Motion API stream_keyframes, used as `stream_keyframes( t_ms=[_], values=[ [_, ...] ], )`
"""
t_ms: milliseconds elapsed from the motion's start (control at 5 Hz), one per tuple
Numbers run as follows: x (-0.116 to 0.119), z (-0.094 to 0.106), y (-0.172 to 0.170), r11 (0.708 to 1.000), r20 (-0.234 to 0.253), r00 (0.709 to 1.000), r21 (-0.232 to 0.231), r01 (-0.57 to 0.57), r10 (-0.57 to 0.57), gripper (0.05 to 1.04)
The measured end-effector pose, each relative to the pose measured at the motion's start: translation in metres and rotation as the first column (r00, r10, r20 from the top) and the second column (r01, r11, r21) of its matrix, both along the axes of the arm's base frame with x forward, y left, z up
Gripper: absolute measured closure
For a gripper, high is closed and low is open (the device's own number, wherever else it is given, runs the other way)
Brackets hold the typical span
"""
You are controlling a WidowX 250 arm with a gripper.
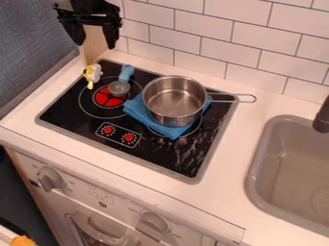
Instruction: Move the silver pot on the lower left corner of the stove
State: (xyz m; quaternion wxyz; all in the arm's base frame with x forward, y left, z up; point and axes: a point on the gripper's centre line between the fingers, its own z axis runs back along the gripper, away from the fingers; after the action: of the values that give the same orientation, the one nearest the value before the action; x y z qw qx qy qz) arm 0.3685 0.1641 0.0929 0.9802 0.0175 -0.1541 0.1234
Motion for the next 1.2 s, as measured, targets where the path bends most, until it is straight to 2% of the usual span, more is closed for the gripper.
stream_keyframes(
  t_ms=[200,400,800,1000,1200],
  values=[
    [-0.002,-0.013,-0.003,1.0,-0.028,1.0,-0.02,-0.001,0.0,0.082],
    [-0.008,-0.03,-0.027,0.997,-0.026,1.0,-0.076,0.016,-0.018,0.082],
    [-0.016,-0.023,-0.079,0.985,0.031,0.991,-0.11,0.133,-0.13,0.082],
    [-0.017,-0.027,-0.101,0.977,0.015,0.983,-0.103,0.186,-0.185,0.082],
    [-0.017,-0.044,-0.107,0.969,-0.027,0.974,-0.114,0.219,-0.223,0.082]
  ],
)
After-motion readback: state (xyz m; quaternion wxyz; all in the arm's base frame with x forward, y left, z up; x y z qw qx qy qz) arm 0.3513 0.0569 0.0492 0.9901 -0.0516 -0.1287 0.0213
